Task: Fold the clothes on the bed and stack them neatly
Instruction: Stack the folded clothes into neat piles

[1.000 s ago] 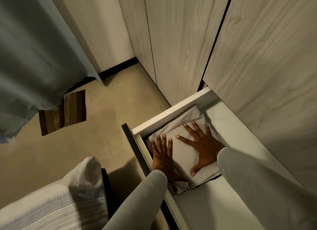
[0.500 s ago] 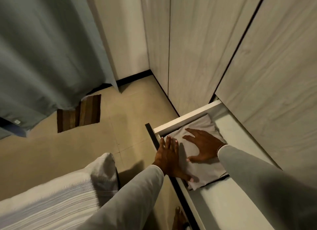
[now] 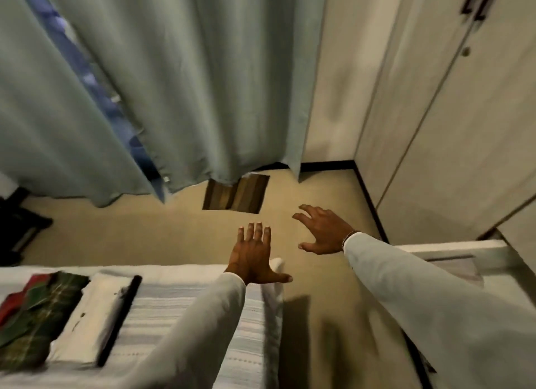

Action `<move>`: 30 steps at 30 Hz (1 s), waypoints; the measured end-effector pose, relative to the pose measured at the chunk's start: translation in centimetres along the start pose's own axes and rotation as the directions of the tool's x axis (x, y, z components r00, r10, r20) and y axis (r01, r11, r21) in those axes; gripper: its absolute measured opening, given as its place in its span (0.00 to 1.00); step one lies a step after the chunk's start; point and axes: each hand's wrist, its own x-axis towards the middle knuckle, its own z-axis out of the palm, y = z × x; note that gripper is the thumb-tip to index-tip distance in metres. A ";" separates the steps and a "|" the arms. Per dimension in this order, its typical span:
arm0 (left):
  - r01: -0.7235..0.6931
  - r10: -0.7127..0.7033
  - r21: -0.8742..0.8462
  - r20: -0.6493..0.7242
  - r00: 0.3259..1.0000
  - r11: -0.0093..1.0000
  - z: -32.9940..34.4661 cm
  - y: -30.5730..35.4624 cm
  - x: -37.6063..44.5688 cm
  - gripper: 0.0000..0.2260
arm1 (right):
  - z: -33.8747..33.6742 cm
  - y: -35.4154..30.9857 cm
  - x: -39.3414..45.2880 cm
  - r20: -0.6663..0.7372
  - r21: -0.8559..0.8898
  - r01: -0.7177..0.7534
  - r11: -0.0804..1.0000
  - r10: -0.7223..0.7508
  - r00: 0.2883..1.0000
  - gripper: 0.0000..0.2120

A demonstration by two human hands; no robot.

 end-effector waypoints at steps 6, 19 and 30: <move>0.310 -0.313 -0.110 -0.014 0.949 0.944 2.3 -13.9 -9.5 0.60 | -1.8 -13.2 10.3 0.033 -0.022 0.163 0.986 -0.163 0.986 0.39; 0.837 -0.802 -0.412 0.321 0.503 0.360 15.0 -30.1 -27.1 0.42 | 2.3 -38.5 25.1 0.317 0.103 0.502 0.859 -0.507 0.802 0.37; 0.474 -0.673 -0.618 0.737 0.070 -0.627 26.4 -37.2 -25.7 0.32 | 12.6 -46.8 38.6 0.465 0.399 0.317 0.860 -0.488 0.739 0.39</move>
